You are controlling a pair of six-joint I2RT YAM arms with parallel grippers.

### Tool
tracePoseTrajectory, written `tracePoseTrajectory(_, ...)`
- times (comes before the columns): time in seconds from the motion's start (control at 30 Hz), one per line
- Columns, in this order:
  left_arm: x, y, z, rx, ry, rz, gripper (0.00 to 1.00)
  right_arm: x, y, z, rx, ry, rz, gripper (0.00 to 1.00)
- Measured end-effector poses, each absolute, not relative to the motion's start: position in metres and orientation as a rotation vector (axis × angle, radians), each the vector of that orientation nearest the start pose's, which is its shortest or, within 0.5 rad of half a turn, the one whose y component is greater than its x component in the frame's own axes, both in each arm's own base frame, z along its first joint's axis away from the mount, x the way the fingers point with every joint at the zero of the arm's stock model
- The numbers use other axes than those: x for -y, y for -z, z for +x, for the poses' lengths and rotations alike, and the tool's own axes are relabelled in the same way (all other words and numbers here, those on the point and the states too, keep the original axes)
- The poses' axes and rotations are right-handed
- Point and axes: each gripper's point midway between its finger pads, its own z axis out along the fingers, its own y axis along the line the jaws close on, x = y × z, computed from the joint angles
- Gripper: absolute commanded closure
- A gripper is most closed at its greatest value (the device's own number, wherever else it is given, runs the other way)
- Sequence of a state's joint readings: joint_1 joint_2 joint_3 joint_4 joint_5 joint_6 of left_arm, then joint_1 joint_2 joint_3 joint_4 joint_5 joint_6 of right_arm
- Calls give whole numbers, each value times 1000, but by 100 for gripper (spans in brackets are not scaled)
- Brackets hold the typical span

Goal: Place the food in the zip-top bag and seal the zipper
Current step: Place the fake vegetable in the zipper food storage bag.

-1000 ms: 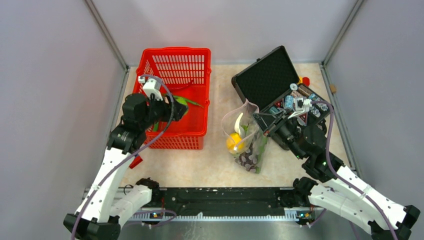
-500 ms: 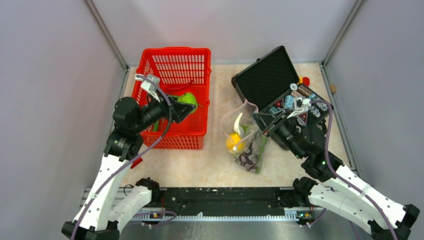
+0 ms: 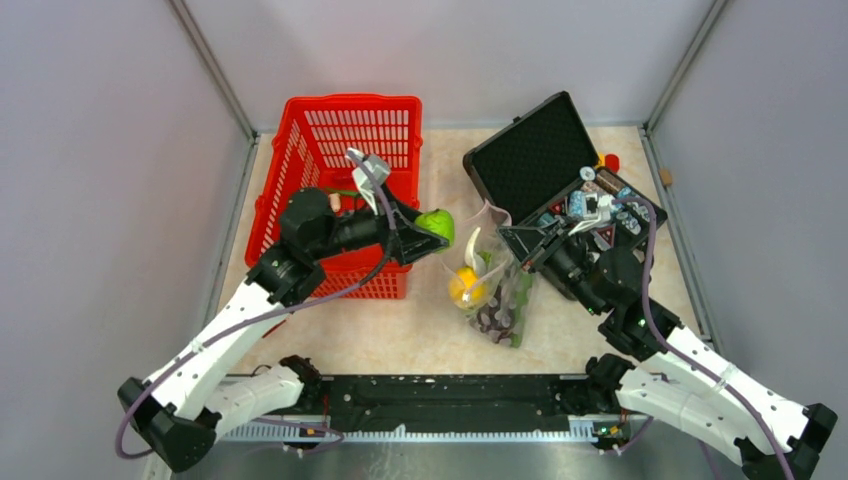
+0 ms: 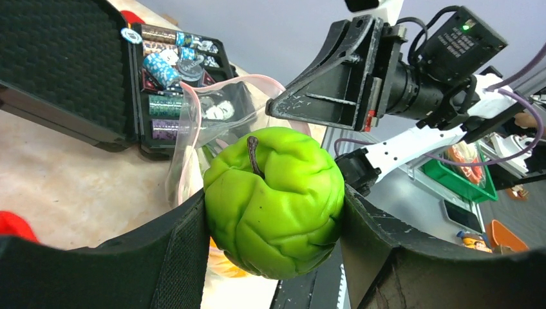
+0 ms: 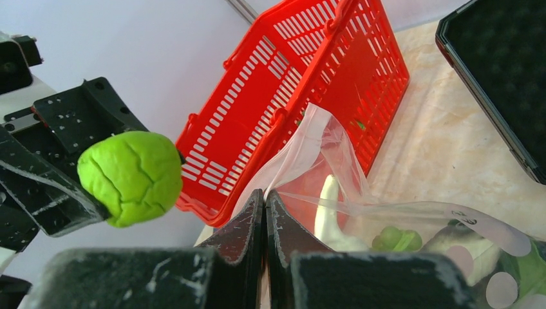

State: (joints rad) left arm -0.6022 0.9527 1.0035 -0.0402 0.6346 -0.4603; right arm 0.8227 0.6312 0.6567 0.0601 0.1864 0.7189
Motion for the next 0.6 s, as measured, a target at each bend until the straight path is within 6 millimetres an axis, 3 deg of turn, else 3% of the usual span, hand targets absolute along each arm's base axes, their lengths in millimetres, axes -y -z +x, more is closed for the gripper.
tracePoseTrajectory(0.23, 309, -350, 196, -1638, 1271, 696, 61, -220, -326, 209, -1588, -1100, 71, 100)
tracePoseTrajectory(0.47, 341, -350, 191, -1660, 1207, 793, 57, -223, -328, 206, -1585, -1122, 51, 100)
tracePoseTrajectory(0.6, 359, -334, 193, -1725, 1131, 843, 54, -221, -327, 207, -1585, -1115, 55, 100)
